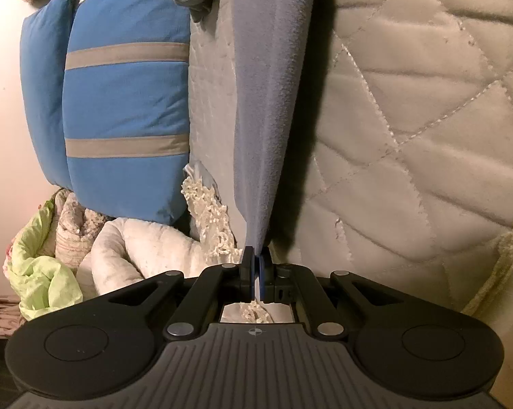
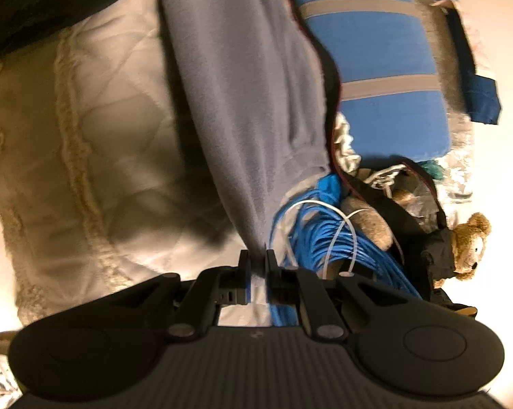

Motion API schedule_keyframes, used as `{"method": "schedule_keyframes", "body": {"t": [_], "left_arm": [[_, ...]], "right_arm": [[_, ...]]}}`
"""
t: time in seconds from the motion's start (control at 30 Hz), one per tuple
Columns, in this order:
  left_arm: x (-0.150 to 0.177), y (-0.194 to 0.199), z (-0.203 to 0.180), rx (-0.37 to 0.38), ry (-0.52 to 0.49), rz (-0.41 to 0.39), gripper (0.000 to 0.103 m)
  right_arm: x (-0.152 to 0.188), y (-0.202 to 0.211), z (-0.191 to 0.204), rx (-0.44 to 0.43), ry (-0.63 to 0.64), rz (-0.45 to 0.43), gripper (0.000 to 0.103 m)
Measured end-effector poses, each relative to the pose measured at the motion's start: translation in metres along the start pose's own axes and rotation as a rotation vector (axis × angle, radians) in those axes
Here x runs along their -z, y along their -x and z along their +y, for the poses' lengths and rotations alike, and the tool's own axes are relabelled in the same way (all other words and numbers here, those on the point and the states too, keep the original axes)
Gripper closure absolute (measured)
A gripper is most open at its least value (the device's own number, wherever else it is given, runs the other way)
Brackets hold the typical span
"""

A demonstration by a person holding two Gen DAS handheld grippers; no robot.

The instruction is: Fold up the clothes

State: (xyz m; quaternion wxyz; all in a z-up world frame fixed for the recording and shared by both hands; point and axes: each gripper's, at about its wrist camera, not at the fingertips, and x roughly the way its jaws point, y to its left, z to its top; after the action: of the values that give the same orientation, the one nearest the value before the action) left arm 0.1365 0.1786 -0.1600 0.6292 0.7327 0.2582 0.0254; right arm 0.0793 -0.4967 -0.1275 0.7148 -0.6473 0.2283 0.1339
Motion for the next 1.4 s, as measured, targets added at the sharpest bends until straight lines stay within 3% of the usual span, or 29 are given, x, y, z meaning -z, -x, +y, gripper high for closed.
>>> {"method": "schedule_keyframes", "body": {"t": [0.03, 0.1, 0.2, 0.23, 0.3, 0.37, 0.43, 0.63, 0.9, 0.97, 1.23, 1.33, 1.4], "left_arm": [[0.000, -0.001, 0.000, -0.007, -0.001, 0.005, 0.100], [0.002, -0.002, 0.001, 0.005, 0.011, 0.031, 0.098], [0.008, -0.003, -0.001, -0.007, 0.020, 0.056, 0.096], [0.010, -0.004, -0.001, -0.012, 0.018, 0.065, 0.090], [0.013, 0.000, 0.002, -0.026, 0.022, 0.061, 0.068], [0.015, 0.006, 0.007, -0.045, 0.041, 0.044, 0.038], [0.014, 0.015, 0.013, -0.061, 0.076, 0.019, 0.024], [0.005, 0.029, 0.045, -0.054, 0.213, -0.021, 0.018], [-0.021, 0.055, 0.111, 0.127, 0.626, -0.101, 0.017], [-0.031, 0.064, 0.121, 0.168, 0.679, -0.132, 0.017], [-0.071, 0.095, 0.144, 0.264, 0.768, -0.249, 0.017], [-0.084, 0.104, 0.142, 0.233, 0.705, -0.288, 0.017], [-0.091, 0.107, 0.139, 0.257, 0.665, -0.292, 0.017]], "right_arm": [[-0.001, 0.000, 0.003, -0.005, 0.009, 0.005, 0.070], [0.000, 0.002, 0.005, -0.024, 0.005, 0.009, 0.062], [0.002, 0.006, 0.003, -0.003, -0.029, -0.008, 0.021], [0.002, 0.007, 0.001, 0.004, -0.044, -0.015, 0.015], [0.003, 0.009, -0.005, 0.011, -0.075, -0.015, 0.010], [0.003, 0.009, -0.009, 0.027, -0.090, -0.011, 0.002], [0.004, 0.009, -0.012, 0.028, -0.106, -0.008, 0.000], [0.005, 0.007, -0.031, -0.008, -0.248, 0.011, 0.000], [0.006, 0.010, -0.070, -0.123, -0.640, -0.038, 0.000], [0.003, 0.010, -0.078, -0.120, -0.712, -0.050, 0.000], [-0.001, 0.008, -0.107, -0.124, -0.920, -0.068, 0.000], [-0.006, 0.007, -0.106, -0.086, -0.846, -0.052, 0.000], [-0.010, 0.003, -0.105, -0.072, -0.777, -0.018, 0.000]]}}
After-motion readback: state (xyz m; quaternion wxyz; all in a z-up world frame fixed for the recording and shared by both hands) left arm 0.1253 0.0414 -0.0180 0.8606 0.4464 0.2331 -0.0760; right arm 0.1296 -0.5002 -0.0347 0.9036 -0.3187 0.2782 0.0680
